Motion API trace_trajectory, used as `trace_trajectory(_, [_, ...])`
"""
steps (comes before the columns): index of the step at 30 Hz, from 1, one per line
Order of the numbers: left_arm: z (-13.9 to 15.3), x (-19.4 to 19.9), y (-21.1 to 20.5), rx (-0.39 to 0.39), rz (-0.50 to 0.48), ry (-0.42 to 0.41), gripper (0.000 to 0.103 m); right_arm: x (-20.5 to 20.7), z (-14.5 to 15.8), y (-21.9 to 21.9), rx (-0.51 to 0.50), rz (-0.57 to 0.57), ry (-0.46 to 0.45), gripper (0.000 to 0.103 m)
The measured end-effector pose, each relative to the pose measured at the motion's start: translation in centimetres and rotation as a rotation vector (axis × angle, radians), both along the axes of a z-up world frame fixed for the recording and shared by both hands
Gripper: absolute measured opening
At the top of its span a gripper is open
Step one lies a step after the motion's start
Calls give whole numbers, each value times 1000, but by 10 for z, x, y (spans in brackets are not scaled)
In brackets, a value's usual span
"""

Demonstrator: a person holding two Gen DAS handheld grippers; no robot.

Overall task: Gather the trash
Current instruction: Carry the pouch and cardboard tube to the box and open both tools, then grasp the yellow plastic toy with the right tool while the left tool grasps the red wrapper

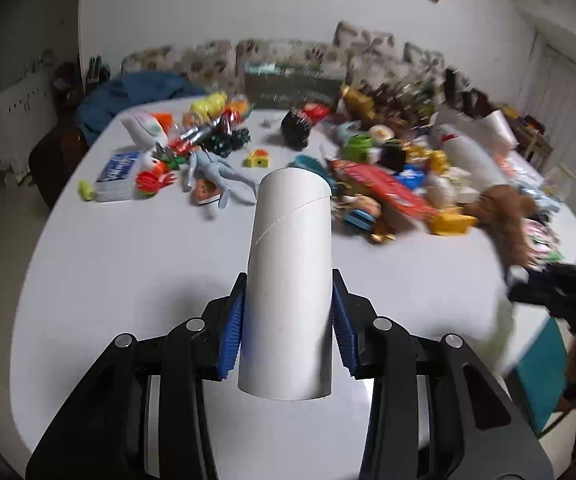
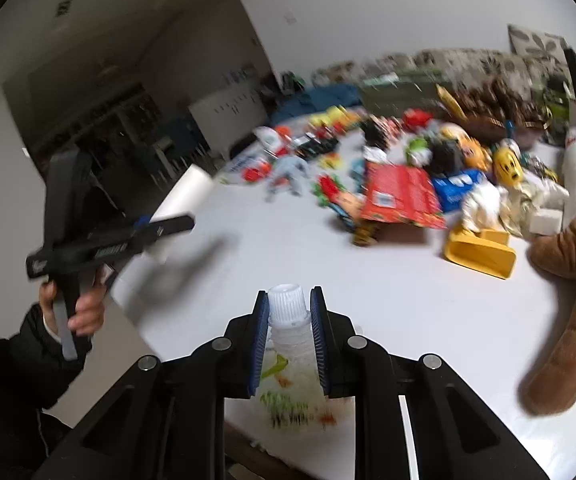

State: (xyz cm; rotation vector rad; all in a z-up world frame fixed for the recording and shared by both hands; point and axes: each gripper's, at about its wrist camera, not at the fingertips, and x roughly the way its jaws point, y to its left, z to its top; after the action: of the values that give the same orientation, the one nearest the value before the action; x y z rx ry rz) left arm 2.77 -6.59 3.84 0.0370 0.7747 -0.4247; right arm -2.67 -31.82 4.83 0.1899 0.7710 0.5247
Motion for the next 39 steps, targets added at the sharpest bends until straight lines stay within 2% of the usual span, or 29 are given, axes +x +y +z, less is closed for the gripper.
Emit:
trace_trajectory(4, [9, -52, 15, -21, -17, -49, 39, -29, 10, 17, 53, 22, -50, 21])
trace_trajectory(9, [-1, -105, 34, -21, -84, -20, 39, -65, 20, 43, 92, 95, -58, 21])
trace_trajectory(13, [-34, -144, 45, 14, -163, 67, 39, -92, 14, 69, 59, 168, -15, 21])
trace_trajectory(16, [-80, -160, 47, 70, -204, 168, 41, -105, -10, 85, 7, 204, 51, 21])
trace_trajectory(17, [-97, -161, 47, 97, -208, 203, 51, -107, -22, 89, -3, 211, 84, 23])
trace_trajectory(18, [-110, -162, 46, 116, -212, 227, 62, -107, -35, 92, -17, 204, 113, 31])
trace_trajectory(19, [-125, -162, 46, 143, -209, 247, 80, -108, -53, 95, -40, 193, 149, 38])
trace_trajectory(20, [-142, -162, 46, 181, -199, 251, 83, -108, -65, 96, -58, 179, 165, 46])
trace_trajectory(21, [-156, -163, 45, 219, -197, 249, 83, -109, -77, 95, -80, 157, 170, 46])
trace_trajectory(23, [-170, -161, 44, 284, -182, 256, 83, -106, -79, 89, -78, 126, 174, 46])
trace_trajectory(25, [-166, -161, 46, 274, -193, 243, 83, -99, -65, 71, -43, 66, 133, 47])
trace_trajectory(27, [-155, -160, 49, 253, -203, 211, 83, -87, -47, 51, -54, -16, 68, 60])
trace_trajectory(29, [-145, -151, 50, 233, -197, 193, 83, -61, -33, 25, -86, -126, 10, 64])
trace_trajectory(32, [-129, -141, 54, 175, -185, 180, 83, -9, -24, -10, -207, -292, -37, 70])
trace_trajectory(34, [-113, -134, 55, 133, -173, 167, 83, 24, -24, -23, -308, -340, -57, 72])
trace_trajectory(36, [-103, -129, 55, 95, -161, 161, 83, 59, -27, -28, -435, -312, -57, 80])
trace_trajectory(39, [-82, -118, 60, 25, -141, 156, 83, 87, -35, -31, -581, -224, -45, 84])
